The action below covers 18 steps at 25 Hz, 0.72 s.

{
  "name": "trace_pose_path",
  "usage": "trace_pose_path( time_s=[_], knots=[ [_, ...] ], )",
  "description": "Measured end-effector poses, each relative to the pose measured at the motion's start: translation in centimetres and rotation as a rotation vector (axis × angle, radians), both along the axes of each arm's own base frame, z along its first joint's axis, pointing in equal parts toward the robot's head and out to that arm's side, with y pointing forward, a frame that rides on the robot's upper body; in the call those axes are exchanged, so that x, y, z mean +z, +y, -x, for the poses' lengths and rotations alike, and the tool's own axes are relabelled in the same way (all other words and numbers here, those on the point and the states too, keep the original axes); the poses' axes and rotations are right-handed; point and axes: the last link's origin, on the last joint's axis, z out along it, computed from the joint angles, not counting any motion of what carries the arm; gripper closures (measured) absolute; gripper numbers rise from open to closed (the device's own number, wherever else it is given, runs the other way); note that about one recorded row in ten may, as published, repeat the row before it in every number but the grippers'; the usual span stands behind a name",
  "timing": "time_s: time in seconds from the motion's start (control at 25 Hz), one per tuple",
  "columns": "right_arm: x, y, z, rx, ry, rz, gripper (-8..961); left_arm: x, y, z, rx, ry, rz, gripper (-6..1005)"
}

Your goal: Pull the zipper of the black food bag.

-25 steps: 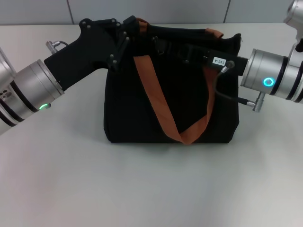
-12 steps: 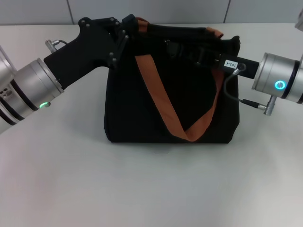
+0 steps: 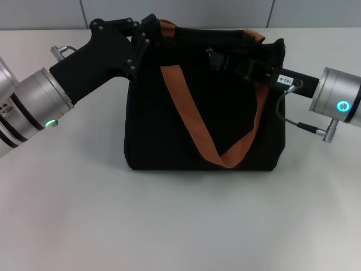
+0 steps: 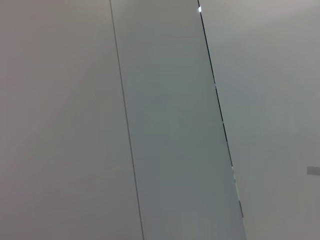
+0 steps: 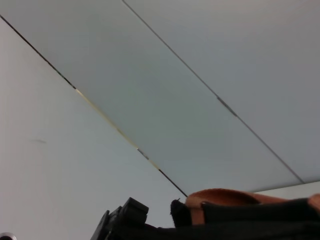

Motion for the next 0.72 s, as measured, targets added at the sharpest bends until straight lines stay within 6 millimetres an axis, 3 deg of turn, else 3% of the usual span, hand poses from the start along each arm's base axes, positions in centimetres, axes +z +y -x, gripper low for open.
trace_pose_path(
  time_s=[0.72],
  knots=[
    [1.4,-1.2,-1.9,-0.036,0.027,-0.027,955,0.2,0.0,0.2,0.013,-0.002,-0.011,941]
  ],
)
